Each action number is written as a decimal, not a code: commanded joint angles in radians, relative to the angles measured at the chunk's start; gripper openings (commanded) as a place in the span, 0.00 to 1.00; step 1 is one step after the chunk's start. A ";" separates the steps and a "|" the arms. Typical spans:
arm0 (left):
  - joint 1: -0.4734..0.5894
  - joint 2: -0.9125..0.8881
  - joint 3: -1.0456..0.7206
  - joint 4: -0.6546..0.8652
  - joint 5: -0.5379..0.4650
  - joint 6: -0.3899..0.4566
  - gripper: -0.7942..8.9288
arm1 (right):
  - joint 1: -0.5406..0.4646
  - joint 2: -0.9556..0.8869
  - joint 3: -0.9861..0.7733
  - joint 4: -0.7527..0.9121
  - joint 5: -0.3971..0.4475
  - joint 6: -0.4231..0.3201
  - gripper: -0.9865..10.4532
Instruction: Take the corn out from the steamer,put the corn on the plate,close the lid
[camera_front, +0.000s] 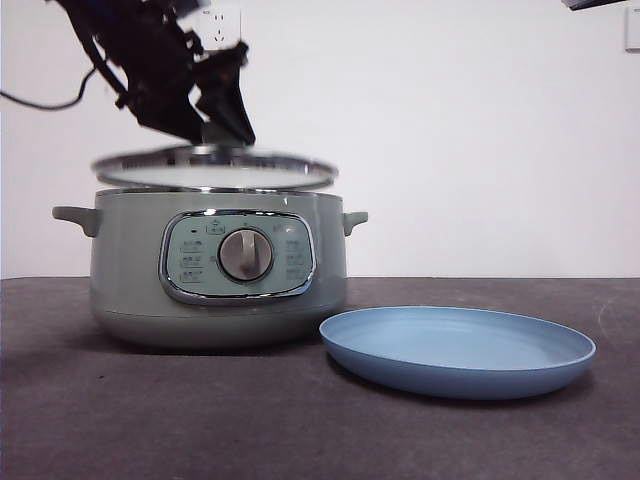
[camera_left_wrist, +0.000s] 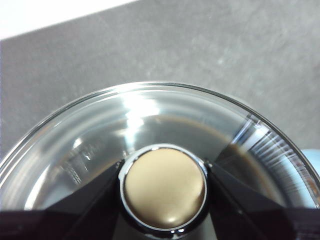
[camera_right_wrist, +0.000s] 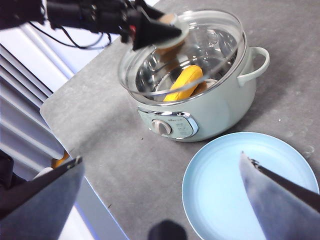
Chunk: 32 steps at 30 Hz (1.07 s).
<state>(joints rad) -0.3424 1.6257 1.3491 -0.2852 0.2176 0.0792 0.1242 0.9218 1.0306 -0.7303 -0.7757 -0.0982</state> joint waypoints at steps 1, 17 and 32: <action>0.004 -0.050 0.064 0.010 0.021 0.001 0.07 | 0.001 0.001 0.004 0.003 0.000 -0.004 0.56; 0.004 -0.348 0.145 -0.381 0.048 0.011 0.07 | 0.001 0.001 0.004 0.006 0.075 -0.005 0.55; 0.003 -0.618 0.144 -0.718 0.046 0.052 0.07 | 0.014 0.053 0.004 0.210 0.134 0.178 0.55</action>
<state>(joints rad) -0.3405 1.0229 1.4776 -1.0306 0.2550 0.1104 0.1322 0.9665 1.0306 -0.5354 -0.6502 0.0166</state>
